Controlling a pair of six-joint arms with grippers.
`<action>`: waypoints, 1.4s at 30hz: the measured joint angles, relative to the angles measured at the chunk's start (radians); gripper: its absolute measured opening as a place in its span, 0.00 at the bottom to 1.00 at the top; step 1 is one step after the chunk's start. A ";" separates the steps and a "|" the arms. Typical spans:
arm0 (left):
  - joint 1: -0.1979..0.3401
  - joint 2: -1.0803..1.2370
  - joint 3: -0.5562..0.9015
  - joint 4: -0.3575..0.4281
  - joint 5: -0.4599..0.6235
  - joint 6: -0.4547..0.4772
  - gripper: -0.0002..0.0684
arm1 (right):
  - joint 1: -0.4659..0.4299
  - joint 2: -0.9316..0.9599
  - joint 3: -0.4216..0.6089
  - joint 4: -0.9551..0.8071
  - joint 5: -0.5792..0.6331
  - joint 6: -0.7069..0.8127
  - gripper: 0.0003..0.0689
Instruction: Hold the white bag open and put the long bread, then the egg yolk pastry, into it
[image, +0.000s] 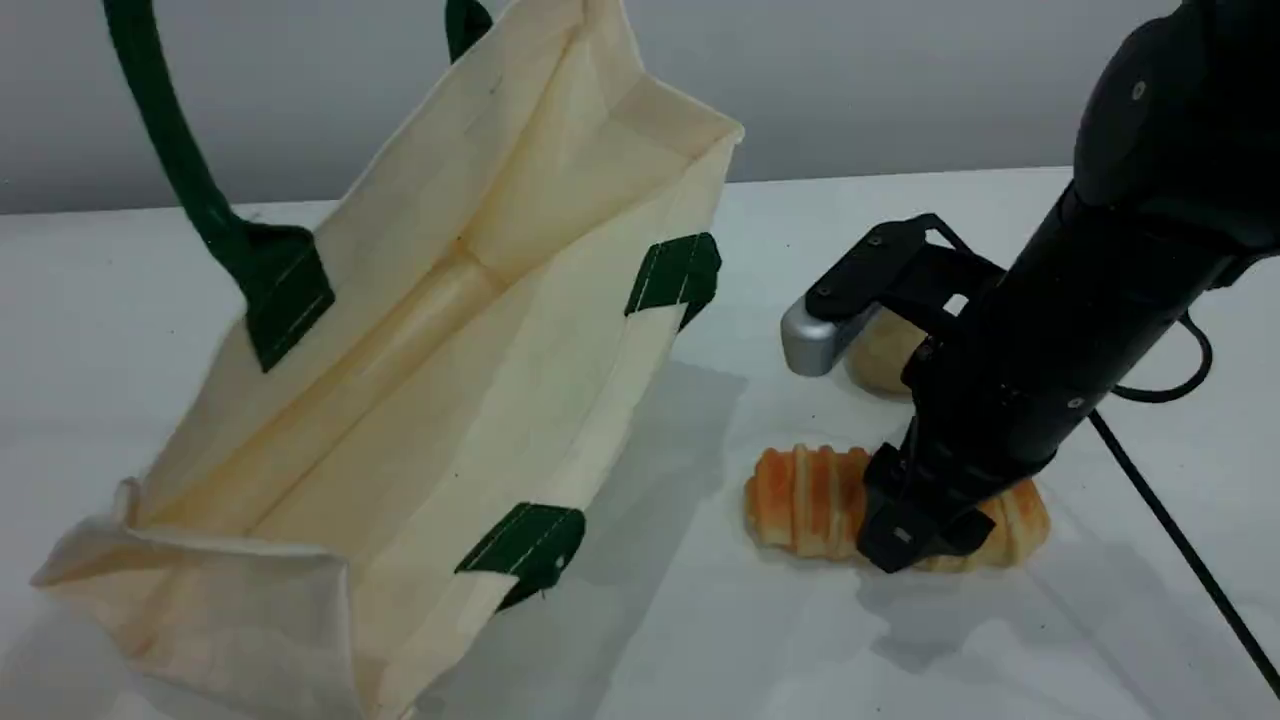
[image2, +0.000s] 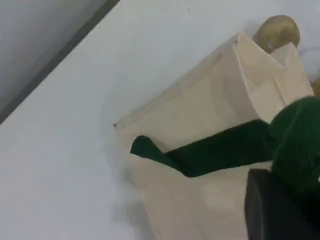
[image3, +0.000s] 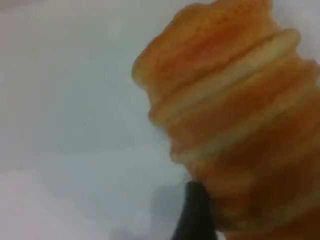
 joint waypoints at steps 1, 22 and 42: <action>0.000 0.000 0.000 0.000 0.000 0.000 0.12 | 0.000 0.000 0.000 0.000 -0.002 0.011 0.67; 0.000 0.000 0.000 0.001 0.000 -0.001 0.12 | -0.002 -0.107 0.004 -0.020 0.131 0.319 0.18; 0.000 0.000 0.000 0.002 0.000 0.006 0.12 | -0.002 -0.602 -0.077 -0.181 0.679 1.016 0.15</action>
